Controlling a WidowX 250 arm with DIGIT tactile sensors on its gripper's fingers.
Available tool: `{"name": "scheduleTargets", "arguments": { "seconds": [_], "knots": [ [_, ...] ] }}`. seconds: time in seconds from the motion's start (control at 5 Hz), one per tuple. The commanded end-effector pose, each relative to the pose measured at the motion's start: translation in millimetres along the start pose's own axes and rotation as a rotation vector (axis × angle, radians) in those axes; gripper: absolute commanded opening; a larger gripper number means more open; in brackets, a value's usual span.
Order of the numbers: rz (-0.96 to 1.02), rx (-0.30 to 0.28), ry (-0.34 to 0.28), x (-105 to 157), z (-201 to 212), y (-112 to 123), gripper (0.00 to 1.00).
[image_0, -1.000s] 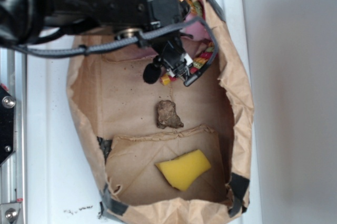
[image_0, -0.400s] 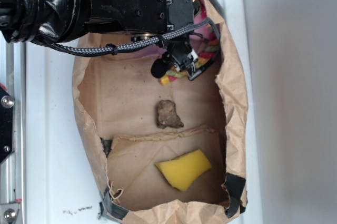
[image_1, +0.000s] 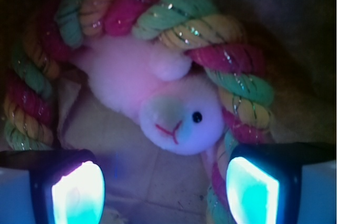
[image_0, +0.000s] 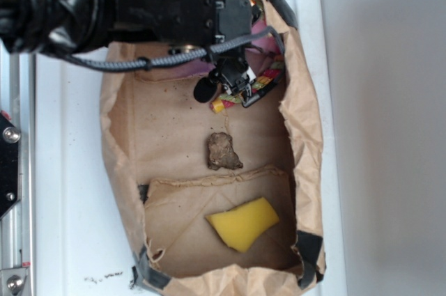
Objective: Grab the multicolored rope.
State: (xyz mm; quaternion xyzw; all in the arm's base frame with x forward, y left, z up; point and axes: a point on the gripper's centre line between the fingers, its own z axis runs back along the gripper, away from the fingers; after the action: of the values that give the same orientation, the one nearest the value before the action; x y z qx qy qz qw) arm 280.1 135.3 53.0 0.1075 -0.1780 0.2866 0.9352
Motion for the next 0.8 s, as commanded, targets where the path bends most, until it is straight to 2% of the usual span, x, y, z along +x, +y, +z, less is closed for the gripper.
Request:
{"name": "scheduleTargets", "arguments": {
  "seconds": [0.0,0.2,0.6],
  "knots": [
    [0.089,-0.010,-0.067,15.2,36.4,37.5,1.00],
    [0.101,0.001,-0.061,14.6,35.4,45.1,1.00],
    [0.123,0.025,-0.044,19.8,13.6,41.1,1.00]
  ]
}}
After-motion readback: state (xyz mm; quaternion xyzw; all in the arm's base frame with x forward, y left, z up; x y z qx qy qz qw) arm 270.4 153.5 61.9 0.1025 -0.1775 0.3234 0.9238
